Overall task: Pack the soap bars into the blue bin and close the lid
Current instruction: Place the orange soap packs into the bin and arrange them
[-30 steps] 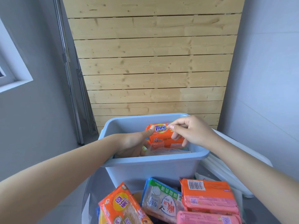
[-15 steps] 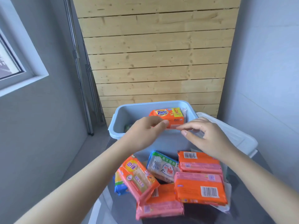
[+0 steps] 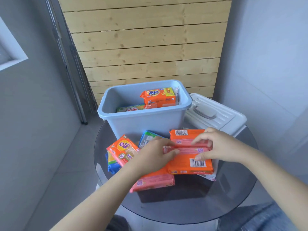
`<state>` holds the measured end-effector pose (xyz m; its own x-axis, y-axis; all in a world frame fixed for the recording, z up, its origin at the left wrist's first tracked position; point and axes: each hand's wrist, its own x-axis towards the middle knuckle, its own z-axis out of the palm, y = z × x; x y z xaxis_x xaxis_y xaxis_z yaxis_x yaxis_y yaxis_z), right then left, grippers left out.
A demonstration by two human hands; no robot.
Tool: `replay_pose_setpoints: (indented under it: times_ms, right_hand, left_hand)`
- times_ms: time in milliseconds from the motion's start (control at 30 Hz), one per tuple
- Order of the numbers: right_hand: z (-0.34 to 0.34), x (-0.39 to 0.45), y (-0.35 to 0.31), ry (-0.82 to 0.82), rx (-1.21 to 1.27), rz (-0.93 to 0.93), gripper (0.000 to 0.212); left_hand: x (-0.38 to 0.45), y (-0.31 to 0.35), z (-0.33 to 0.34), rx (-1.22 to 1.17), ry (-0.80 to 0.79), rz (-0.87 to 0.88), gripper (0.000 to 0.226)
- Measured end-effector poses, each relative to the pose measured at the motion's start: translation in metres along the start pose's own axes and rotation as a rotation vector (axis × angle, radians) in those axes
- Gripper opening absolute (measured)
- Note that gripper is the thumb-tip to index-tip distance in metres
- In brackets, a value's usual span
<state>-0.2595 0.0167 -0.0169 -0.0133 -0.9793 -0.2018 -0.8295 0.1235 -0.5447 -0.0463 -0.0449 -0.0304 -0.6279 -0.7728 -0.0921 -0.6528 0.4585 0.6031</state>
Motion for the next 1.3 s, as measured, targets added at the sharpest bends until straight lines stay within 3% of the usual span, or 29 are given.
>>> replay_pose_setpoints:
  times_ms: [167,467,733,900,1033,1167,1300]
  right_hand:
    - [0.010,-0.009,0.004,0.022,0.039,0.186,0.047]
    - [0.013,-0.019,0.005,0.106,0.459,0.254,0.044]
    - [0.006,-0.005,0.008,0.394,0.484,0.215,0.038]
    - [0.000,0.011,0.013,0.549,0.461,0.185,0.033]
    - [0.003,0.023,0.018,0.509,0.426,0.186,0.037]
    - [0.002,0.028,0.028,0.367,0.353,0.288,0.050]
    - [0.000,0.026,0.027,0.220,0.625,0.318,0.037]
  left_hand:
    - [-0.002,0.002,0.006,0.003,-0.020,-0.108,0.041]
    - [-0.001,0.004,0.005,-0.288,0.052,-0.197,0.043]
    - [0.016,0.016,-0.001,-0.504,0.254,-0.158,0.044]
    - [0.037,0.018,0.002,-0.603,0.311,-0.207,0.033]
    - [0.047,0.012,0.011,-0.530,0.277,-0.277,0.042]
    - [0.049,0.010,0.010,-0.426,0.168,-0.322,0.046]
    - [0.047,0.015,0.010,-0.370,0.099,-0.358,0.046]
